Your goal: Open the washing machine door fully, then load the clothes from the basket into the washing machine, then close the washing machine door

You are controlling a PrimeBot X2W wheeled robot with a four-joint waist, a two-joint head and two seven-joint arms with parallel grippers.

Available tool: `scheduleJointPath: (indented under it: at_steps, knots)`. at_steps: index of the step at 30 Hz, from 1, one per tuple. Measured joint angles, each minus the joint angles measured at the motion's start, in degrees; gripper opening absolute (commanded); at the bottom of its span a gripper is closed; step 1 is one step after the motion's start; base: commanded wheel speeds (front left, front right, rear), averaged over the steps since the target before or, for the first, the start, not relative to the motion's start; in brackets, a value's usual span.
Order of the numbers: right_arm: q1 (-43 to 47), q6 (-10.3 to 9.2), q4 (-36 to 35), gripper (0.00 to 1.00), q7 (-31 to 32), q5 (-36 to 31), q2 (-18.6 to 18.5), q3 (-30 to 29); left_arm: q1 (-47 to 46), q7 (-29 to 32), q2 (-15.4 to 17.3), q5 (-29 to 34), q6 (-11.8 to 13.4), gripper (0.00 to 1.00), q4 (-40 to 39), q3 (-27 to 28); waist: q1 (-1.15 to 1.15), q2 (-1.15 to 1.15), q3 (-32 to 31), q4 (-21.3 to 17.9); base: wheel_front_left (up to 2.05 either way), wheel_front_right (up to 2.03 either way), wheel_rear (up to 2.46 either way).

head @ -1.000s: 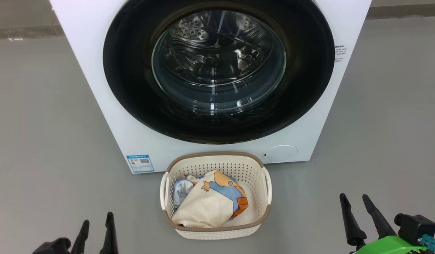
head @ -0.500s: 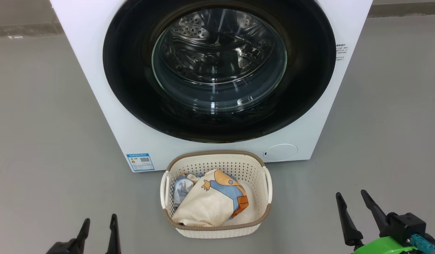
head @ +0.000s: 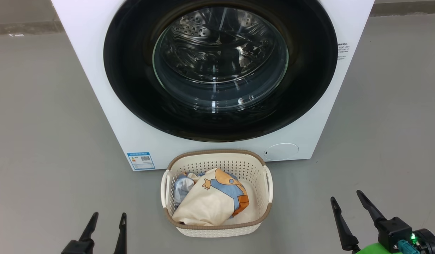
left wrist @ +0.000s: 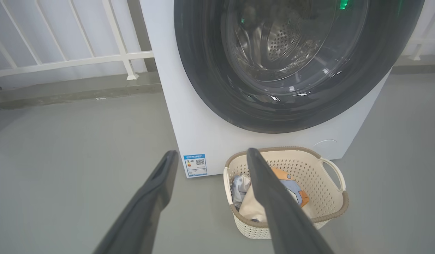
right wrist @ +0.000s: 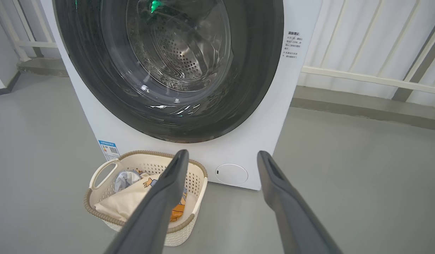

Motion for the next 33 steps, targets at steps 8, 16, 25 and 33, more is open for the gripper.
scheduleJointPath:
  at_steps: [8, 16, 25, 33]
  knots:
    - [0.0, 0.00, -0.2, 1.00, -0.3, -1.5, -0.2, 0.1, 0.0, -0.3, 0.0, 1.4, 0.2, 1.00, -0.1, 0.2, 0.00, 0.00, -0.1, 0.0, 0.00, 0.00, 0.00]
    - [0.0, 0.00, -0.2, 1.00, -0.3, -1.5, -0.2, 0.0, 0.0, -0.3, 0.0, 1.8, 0.2, 1.00, -0.1, 0.4, 0.00, 0.00, -0.3, -0.2, 0.00, 0.00, 0.00]
    - [0.0, 0.00, -0.2, 1.00, -0.3, -1.6, -0.1, -0.7, 0.1, -0.3, 0.0, 1.8, 0.3, 1.00, -0.1, 0.7, 0.00, 0.00, -0.3, -0.2, 0.00, 0.00, 0.00]
    - [0.0, 0.00, -0.2, 1.00, -0.3, -2.1, 0.1, -1.8, 0.1, -0.3, 0.0, 1.8, 0.5, 1.00, 0.0, 1.1, 0.00, 0.00, -0.3, 0.0, 0.00, 0.00, 0.00]
